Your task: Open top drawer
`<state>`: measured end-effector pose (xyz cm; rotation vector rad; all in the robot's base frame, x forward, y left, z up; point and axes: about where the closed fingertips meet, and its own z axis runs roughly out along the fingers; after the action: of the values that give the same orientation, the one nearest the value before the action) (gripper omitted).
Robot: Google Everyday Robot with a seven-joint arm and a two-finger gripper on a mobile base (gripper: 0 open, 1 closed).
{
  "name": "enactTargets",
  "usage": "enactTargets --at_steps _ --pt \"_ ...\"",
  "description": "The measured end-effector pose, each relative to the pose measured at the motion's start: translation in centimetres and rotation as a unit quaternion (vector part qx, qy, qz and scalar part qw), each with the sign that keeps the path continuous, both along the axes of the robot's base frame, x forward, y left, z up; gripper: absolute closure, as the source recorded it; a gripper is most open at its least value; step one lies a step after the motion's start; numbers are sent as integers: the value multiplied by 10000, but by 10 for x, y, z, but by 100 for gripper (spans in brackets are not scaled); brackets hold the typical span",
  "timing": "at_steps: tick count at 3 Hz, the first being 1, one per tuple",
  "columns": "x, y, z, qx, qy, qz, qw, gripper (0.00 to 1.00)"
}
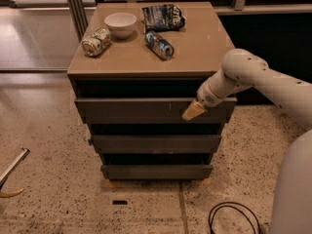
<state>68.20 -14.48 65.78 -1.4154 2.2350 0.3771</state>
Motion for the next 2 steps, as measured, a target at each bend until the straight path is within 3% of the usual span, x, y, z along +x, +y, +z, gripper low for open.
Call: enactTargets --at_steps 1,2 --pt "0 0 6 0 0 0 10000 56" --pt "0 0 6 0 0 0 10000 37"
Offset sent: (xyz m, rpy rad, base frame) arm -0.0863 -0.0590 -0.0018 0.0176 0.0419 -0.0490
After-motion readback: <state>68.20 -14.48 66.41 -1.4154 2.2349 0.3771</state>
